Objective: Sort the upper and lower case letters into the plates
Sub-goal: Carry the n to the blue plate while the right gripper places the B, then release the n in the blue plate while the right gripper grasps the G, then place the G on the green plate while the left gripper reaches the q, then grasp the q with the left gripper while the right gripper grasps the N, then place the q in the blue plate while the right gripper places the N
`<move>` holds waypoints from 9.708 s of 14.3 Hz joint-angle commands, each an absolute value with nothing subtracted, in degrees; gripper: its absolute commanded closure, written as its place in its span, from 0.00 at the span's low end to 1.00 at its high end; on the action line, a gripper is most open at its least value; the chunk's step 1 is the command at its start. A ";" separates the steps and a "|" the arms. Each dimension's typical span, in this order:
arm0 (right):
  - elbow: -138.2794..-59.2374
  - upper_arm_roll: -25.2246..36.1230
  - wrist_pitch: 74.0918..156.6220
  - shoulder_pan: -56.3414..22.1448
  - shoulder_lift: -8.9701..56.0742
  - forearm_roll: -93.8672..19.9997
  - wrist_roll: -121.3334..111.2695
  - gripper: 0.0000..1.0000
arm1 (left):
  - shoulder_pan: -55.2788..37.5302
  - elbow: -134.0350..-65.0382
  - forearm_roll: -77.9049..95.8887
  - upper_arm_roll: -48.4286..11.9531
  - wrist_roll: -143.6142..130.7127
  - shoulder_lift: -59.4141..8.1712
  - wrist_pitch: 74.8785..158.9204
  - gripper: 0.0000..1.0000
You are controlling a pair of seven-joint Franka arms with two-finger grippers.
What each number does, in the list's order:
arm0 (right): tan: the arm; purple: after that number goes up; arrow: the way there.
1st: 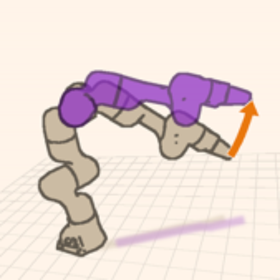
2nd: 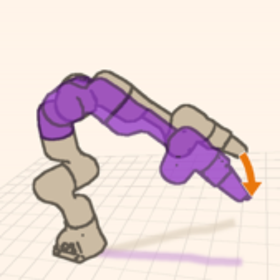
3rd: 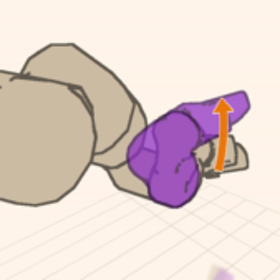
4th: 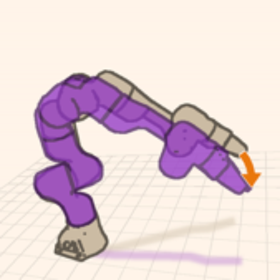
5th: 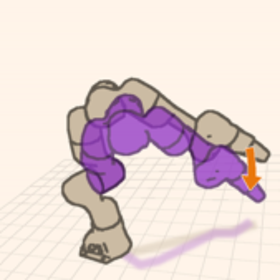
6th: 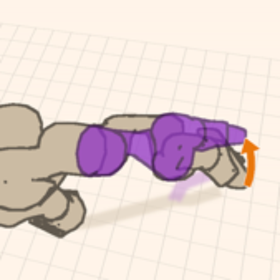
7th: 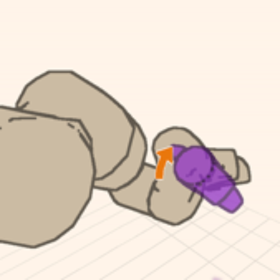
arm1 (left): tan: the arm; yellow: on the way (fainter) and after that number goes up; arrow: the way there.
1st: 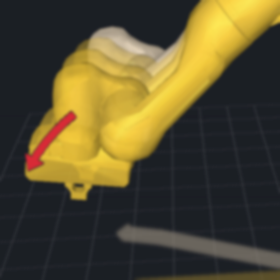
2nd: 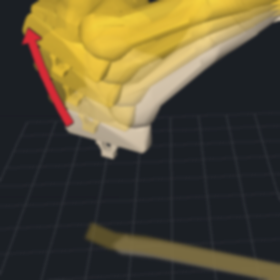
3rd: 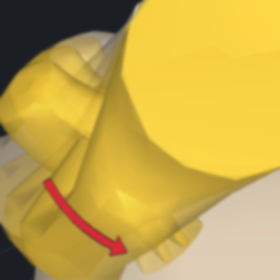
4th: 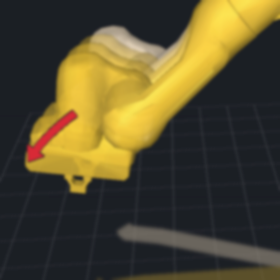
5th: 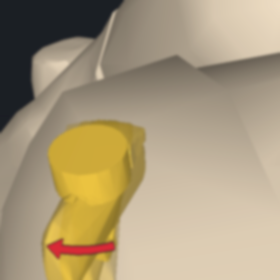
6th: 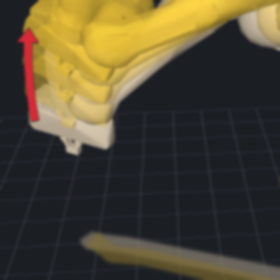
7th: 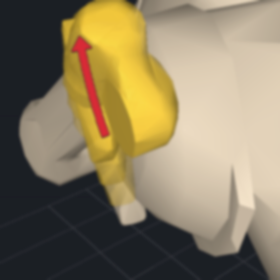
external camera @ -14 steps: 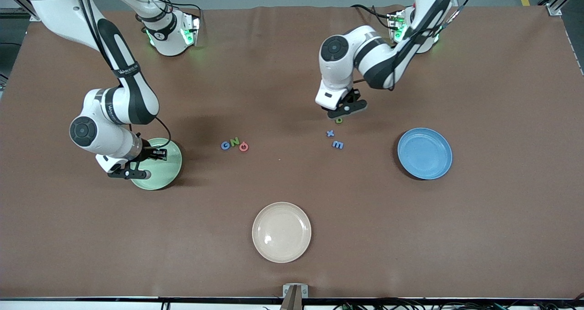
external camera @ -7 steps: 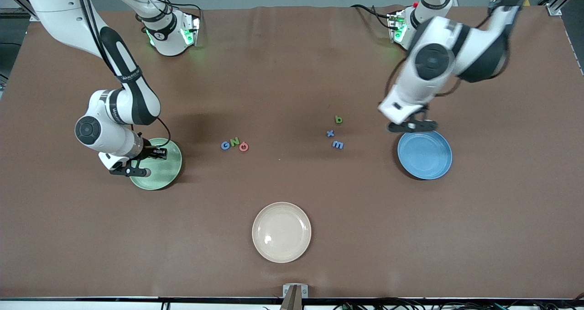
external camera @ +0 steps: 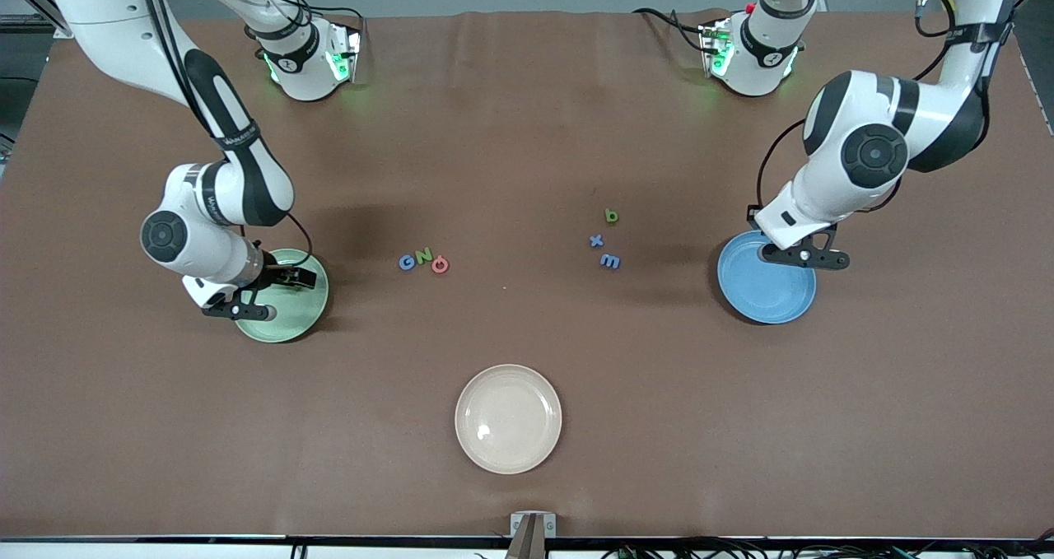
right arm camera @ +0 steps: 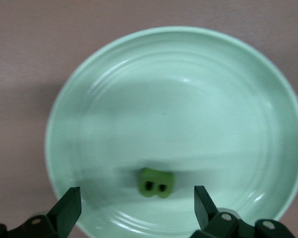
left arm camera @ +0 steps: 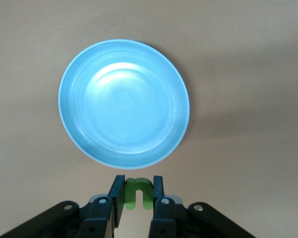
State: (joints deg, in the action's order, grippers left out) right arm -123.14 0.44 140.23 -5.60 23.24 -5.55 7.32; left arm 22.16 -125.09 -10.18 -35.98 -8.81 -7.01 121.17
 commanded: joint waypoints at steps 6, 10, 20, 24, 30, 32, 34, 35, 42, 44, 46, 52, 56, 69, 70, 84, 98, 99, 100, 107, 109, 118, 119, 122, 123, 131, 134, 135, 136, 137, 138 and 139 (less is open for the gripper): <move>-122.69 0.18 142.99 -20.55 23.02 -5.89 35.22 0.00 | 29.96 -126.39 -23.02 -36.74 -8.35 -16.77 131.91 0.98; -123.22 0.26 146.15 -25.13 25.04 -5.80 41.82 0.00 | 33.47 -126.47 -26.53 -36.74 -8.35 -21.17 135.78 0.98; -126.91 0.35 151.08 -26.19 26.28 -5.45 42.45 0.00 | 34.90 -126.65 -30.76 -36.83 -13.88 -26.10 139.04 0.98; -128.06 0.35 151.35 -27.85 25.84 -5.45 44.28 0.00 | 35.16 -126.56 -31.11 -36.83 -13.18 -26.63 139.22 0.97; -128.06 0.35 150.73 -28.83 25.58 -5.36 45.53 0.05 | 35.07 -126.47 -31.11 -36.83 -13.18 -27.86 139.48 0.94; -128.06 0.35 150.64 -28.74 25.58 -5.36 45.26 0.20 | 34.98 -126.39 -31.11 -36.83 -13.36 -28.12 139.48 0.92; -127.88 0.35 150.47 -28.57 25.49 -5.36 44.91 0.45 | 34.89 -126.21 -31.11 -36.83 -13.45 -28.13 139.22 0.81; -127.88 0.35 150.47 -28.30 25.49 -5.27 44.91 0.59 | 34.89 -126.21 -31.11 -36.83 -13.53 -27.86 138.87 0.54; -126.31 0.70 147.40 -24.45 22.59 -5.27 38.26 1.00 | 35.16 -121.83 -25.51 -52.00 -27.12 -22.68 122.72 0.00; -124.20 0.62 141.54 -19.62 21.10 -5.27 30.54 1.00 | 34.89 -119.98 -23.04 -57.54 -36.87 -23.38 119.80 0.00; -121.83 0.62 135.12 -14.79 19.69 -5.27 22.54 1.00 | 33.50 -119.88 -22.06 -61.41 -44.44 -24.16 119.88 0.00; -122.52 0.70 135.52 -3.01 19.51 -5.01 -0.76 1.00 | 21.28 -118.74 -22.76 -61.09 -64.75 -30.31 127.95 0.00; -124.36 0.70 140.88 -1.32 20.82 -5.01 -4.22 0.99 | 8.48 -118.57 -31.88 -51.71 -74.86 -32.77 128.93 0.00; -124.10 0.70 144.14 2.90 24.08 -0.35 -8.70 0.05 | 7.82 -120.32 -37.53 -47.20 -79.72 -39.90 137.89 0.00; -124.10 0.70 143.88 2.90 24.00 -0.35 -8.70 0.00 | 7.82 -120.84 -37.53 -47.11 -79.80 -39.73 137.90 0.00; -122.78 0.00 141.06 -19.49 22.67 -1.32 36.10 0.00 | 7.91 -122.70 -37.18 -49.04 -82.27 -37.53 134.91 0.00; -128.22 0.09 153.18 -30.85 24.08 -1.32 38.85 0.03 | 7.91 -123.31 -37.27 -49.04 -82.27 -38.06 135.35 0.42; -128.32 0.09 153.28 -31.02 24.17 -1.23 38.85 0.03 | 7.91 -123.31 -37.27 -49.04 -82.27 -38.06 135.35 0.48; -128.41 0.09 153.19 -31.29 24.08 -1.23 38.67 0.03 | 7.91 -123.31 -37.27 -49.04 -82.27 -38.06 135.35 0.52; -129.90 0.09 153.28 -31.82 23.99 -0.79 36.74 0.03 | 8.00 -123.31 -37.27 -49.04 -81.48 -38.06 135.35 0.72; -129.99 0.09 153.37 -31.90 23.99 -0.79 36.56 0.03 | 8.00 -123.31 -37.27 -49.04 -81.39 -37.88 135.35 0.78; -129.99 0.09 153.37 -32.61 23.99 -0.79 37.09 0.82 | 16.39 -123.22 -37.09 -58.58 -80.86 -31.99 129.13 0.95; -129.99 0.17 153.37 -32.52 23.99 -0.79 37.26 0.95 | 22.09 -123.22 -37.09 -63.58 -78.42 -32.08 126.41 0.95; -129.29 0.70 152.58 -31.47 23.29 -0.70 36.13 1.00 | 40.63 -123.22 -37.00 -77.74 -65.52 -32.69 117.62 0.95; -128.68 0.70 152.49 -29.81 23.03 -0.70 33.95 1.00 | 45.74 -123.22 -37.00 -81.09 -59.39 -32.70 115.07 0.95; -116.11 0.62 135.80 -11.79 23.20 -0.70 7.67 1.00 | 67.84 -129.09 -42.33 -88.95 -33.49 -35.07 117.05 0.96; -116.36 0.53 136.40 -8.27 23.64 -0.79 3.61 0.99 | 68.82 -131.57 -49.46 -84.14 -32.61 -35.42 124.34 0.96; -116.54 0.61 136.49 -8.00 24.08 -0.79 3.60 0.99 | 68.73 -132.36 -51.48 -82.46 -32.26 -36.12 126.89 0.96; -116.80 0.62 136.58 -7.30 24.34 -0.79 3.52 0.99 | 68.38 -132.97 -54.20 -79.83 -32.43 -36.56 130.48 0.96; -117.07 0.53 136.93 -6.51 24.95 -0.79 3.52 0.99 | 67.77 -132.98 -55.97 -77.11 -32.43 -36.74 132.17 0.96; -117.42 0.53 138.15 -6.42 25.48 -0.79 3.52 0.99 | 67.07 -132.80 -57.20 -75.60 -32.34 -37.00 132.45 0.96; -118.20 0.53 139.90 -6.42 26.45 -0.88 3.52 0.99 | 65.67 -132.63 -57.65 -74.54 -32.69 -37.52 132.63 0.96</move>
State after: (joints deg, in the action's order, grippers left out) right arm -116.65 1.64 137.23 -7.76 25.44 -1.29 3.92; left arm 67.39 -132.69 -55.41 -76.18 -32.63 -36.36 131.47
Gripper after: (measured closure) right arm 0.670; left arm 0.705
